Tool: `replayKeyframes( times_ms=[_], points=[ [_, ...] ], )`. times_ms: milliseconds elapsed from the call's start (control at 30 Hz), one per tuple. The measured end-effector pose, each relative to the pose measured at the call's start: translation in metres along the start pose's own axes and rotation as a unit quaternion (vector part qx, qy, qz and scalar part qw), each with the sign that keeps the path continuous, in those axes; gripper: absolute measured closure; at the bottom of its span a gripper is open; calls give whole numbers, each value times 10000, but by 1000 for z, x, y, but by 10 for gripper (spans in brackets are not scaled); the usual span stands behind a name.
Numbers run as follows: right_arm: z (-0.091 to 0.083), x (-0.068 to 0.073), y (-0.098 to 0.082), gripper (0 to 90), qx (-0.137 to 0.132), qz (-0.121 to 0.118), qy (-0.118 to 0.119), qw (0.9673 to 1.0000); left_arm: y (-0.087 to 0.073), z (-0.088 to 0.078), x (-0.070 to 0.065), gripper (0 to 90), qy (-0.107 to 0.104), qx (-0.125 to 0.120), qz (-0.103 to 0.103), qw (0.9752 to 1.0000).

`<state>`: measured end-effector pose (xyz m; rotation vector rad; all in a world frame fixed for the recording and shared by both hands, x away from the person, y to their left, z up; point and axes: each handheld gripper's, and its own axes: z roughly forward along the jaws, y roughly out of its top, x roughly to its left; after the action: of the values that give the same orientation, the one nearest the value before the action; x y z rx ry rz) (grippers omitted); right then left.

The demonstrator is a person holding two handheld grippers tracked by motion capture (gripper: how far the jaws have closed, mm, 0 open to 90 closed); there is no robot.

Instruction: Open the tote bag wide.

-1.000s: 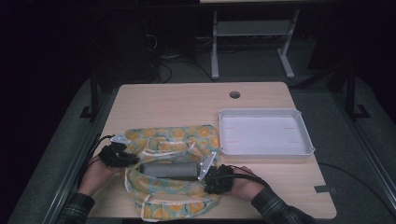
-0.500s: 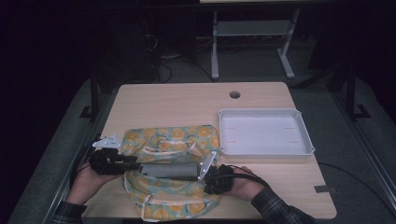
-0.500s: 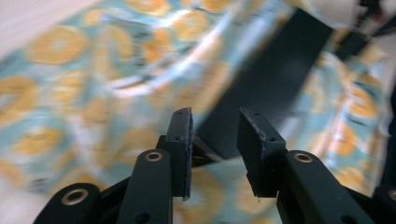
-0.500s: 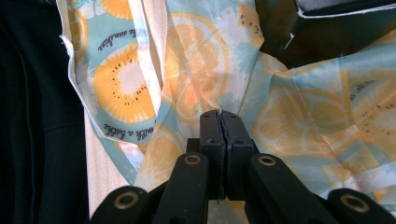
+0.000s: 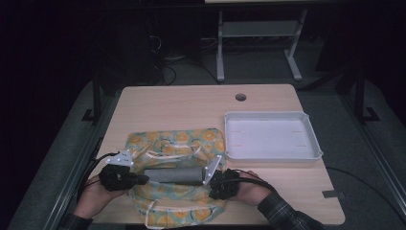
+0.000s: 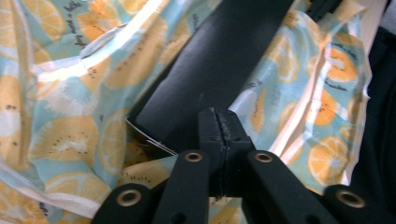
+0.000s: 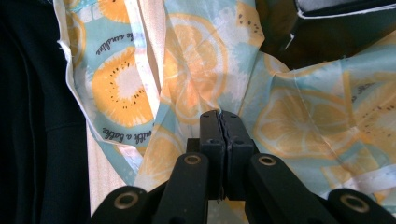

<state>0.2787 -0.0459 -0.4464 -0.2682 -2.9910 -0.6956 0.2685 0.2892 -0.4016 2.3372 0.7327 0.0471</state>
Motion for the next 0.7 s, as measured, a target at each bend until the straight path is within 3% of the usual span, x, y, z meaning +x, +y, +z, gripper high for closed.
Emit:
replayKeyframes(
  times_ms=[67,367,700],
  points=[
    [0,0,0,881,0,-1,0,10000,-1,-3,-2,897,-4,32,49,10000],
    [1,2,1,881,-9,-22,44,10000,-20,-5,-7,898,-166,172,-134,9996],
    [2,2,3,883,-35,-54,80,9999,-31,16,0,898,-174,821,-133,9964]
  ],
)
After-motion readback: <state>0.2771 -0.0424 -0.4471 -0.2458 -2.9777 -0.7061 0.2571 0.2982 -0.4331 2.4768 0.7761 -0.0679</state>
